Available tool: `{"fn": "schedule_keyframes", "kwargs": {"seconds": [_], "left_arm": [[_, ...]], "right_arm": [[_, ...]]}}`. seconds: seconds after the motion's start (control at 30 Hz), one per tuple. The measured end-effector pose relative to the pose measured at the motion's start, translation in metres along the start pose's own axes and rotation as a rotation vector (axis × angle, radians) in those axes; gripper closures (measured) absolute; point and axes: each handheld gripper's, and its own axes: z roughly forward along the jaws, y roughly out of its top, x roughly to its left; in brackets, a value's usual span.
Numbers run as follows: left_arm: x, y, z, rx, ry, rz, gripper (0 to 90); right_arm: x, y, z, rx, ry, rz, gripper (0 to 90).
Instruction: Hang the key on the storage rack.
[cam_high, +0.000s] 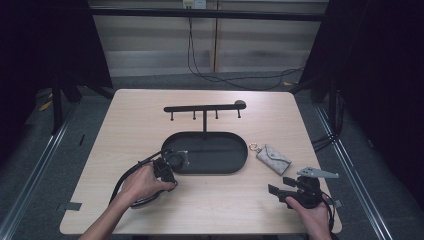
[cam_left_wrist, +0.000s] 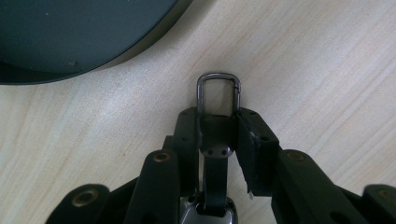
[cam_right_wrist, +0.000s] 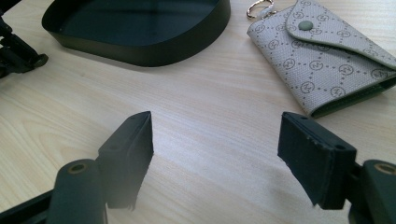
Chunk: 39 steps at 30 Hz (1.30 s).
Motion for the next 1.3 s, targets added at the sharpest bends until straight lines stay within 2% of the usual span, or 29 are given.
{"fn": "schedule_keyframes", "kwargs": {"seconds": [0.2, 0.4, 0.43, 0.53, 0.83, 0.97, 1.07, 1.13, 1.2, 1.23, 1.3], "left_arm": [[0.005, -0.003, 0.000, 0.008, -0.042, -0.014, 70.7], [0.007, -0.007, -0.005, -0.011, -0.058, -0.018, 70.7], [0.007, -0.009, -0.010, -0.033, -0.050, -0.025, 70.7], [0.007, -0.011, -0.019, -0.035, -0.039, -0.017, 70.7], [0.011, -0.022, -0.037, -0.102, -0.040, -0.044, 70.8], [0.014, -0.026, -0.044, -0.116, -0.034, -0.052, 70.8], [0.015, -0.030, -0.052, -0.112, -0.011, -0.068, 70.8], [0.016, -0.031, -0.054, -0.113, -0.013, -0.066, 70.8], [0.019, -0.033, -0.059, -0.124, -0.007, -0.075, 70.8], [0.023, -0.036, -0.063, -0.133, -0.012, -0.095, 70.8], [0.025, -0.037, -0.066, -0.136, -0.006, -0.096, 70.8]], "right_arm": [[0.000, 0.000, 0.001, 0.003, -0.003, 0.002, 26.7], [-0.001, 0.000, 0.000, -0.008, -0.003, 0.014, 26.8], [-0.001, 0.000, 0.000, -0.003, -0.004, 0.013, 26.8], [-0.001, 0.000, 0.000, -0.003, -0.005, 0.011, 26.8], [-0.002, 0.000, -0.001, -0.016, -0.007, 0.025, 26.7], [-0.002, 0.000, 0.000, -0.014, -0.008, 0.022, 26.7], [-0.003, 0.000, -0.001, -0.017, -0.009, 0.027, 26.8], [-0.003, 0.000, 0.000, -0.016, -0.009, 0.028, 26.8], [-0.003, 0.000, -0.001, -0.018, -0.008, 0.027, 26.8], [-0.003, 0.000, -0.001, -0.018, -0.008, 0.028, 26.8], [-0.003, 0.000, -0.001, -0.017, -0.008, 0.029, 26.8]]}}
